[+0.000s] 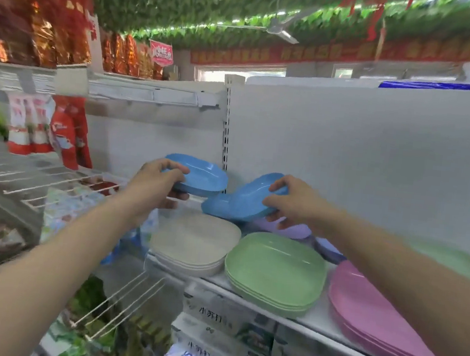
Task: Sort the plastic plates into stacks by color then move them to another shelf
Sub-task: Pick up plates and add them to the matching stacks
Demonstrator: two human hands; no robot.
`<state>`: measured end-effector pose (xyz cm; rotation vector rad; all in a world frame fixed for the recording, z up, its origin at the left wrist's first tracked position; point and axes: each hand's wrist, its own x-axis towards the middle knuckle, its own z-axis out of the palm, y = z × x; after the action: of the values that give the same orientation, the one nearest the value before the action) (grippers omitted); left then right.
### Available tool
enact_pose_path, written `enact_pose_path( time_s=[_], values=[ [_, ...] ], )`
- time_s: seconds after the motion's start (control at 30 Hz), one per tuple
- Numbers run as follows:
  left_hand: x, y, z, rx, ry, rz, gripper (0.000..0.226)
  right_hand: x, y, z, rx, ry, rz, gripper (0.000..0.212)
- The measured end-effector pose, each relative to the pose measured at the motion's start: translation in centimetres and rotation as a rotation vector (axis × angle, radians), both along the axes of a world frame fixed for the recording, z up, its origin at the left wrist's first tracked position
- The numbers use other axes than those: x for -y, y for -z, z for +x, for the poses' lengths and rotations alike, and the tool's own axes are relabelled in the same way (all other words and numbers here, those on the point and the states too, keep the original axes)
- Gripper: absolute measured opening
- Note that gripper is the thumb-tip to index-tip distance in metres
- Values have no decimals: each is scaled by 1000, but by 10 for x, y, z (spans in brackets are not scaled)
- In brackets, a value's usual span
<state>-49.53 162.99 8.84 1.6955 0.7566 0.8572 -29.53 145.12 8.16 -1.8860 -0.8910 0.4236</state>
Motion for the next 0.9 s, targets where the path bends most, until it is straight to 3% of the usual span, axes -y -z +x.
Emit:
enact_pose_path(
  time_s=[0.13,0.3,0.33,0.4,0.5,0.6,0.7,0.77,0.9],
  values=[
    [-55,10,23,-75,141,-17,15,-56,13,-17,-126,75,-66,36],
    [-96,12,55,-94,245,-35,17,-96,10,-22,-141,139,-165,41],
    [-100,14,60,-102,264,-40,17,-99,10,-23,-118,143,-219,48],
    [-107,19,69,-117,316,-45,16,-99,10,-19,114,166,-414,60],
    [-111,25,81,-148,377,-53,14,-91,12,-12,443,281,-575,55],
    [-111,31,90,-161,405,-66,14,-86,18,-11,443,284,-677,41],
    [-108,37,98,-184,439,-70,14,-88,20,-17,466,257,-746,40],
    [-105,39,100,-246,475,-20,24,-88,19,-17,506,272,-745,40],
    [-120,39,98,-450,440,324,59,-89,16,-17,533,263,-745,40]
  ],
)
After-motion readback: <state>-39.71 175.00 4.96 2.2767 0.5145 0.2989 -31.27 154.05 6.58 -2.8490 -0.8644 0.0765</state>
